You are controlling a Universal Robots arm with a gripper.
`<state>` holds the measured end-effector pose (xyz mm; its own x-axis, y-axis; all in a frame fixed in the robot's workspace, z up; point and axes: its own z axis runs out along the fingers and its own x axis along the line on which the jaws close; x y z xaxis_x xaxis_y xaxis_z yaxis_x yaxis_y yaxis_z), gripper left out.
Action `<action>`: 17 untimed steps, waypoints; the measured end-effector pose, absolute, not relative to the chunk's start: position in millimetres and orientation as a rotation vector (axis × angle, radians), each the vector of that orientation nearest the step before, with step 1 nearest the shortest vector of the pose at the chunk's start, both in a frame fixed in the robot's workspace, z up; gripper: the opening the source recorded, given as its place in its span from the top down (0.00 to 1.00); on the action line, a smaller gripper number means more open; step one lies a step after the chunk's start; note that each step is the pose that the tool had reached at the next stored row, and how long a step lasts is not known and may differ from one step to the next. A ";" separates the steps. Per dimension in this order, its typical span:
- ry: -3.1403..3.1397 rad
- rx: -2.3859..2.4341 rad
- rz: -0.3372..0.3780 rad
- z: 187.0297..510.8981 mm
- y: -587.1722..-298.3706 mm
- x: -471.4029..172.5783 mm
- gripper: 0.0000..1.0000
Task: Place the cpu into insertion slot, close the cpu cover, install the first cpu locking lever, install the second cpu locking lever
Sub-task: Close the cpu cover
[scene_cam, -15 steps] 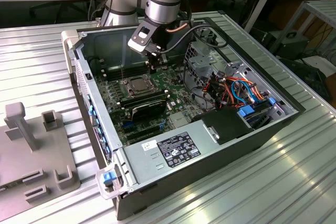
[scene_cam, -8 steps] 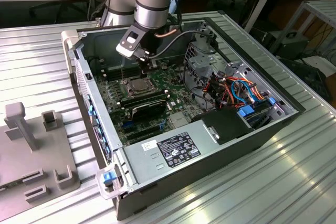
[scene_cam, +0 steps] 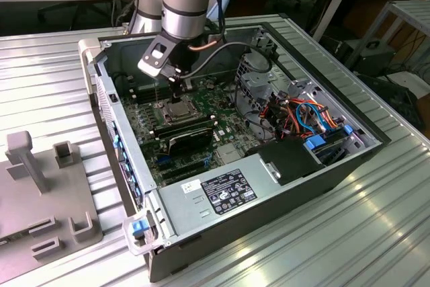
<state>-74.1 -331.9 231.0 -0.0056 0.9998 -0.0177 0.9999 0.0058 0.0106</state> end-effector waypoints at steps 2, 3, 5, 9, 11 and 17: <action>2.216 2.199 -0.008 230.9 -332.6 -75.8 0.89; 2.217 2.198 -0.008 230.7 -332.7 -77.0 0.89; 2.217 2.197 -0.008 230.2 -332.7 -79.7 0.89; 2.217 2.197 -0.008 229.9 -332.7 -82.4 0.89; 2.217 2.197 -0.007 229.8 -332.8 -84.1 0.89; 2.218 2.198 -0.006 222.1 -332.7 -87.7 0.89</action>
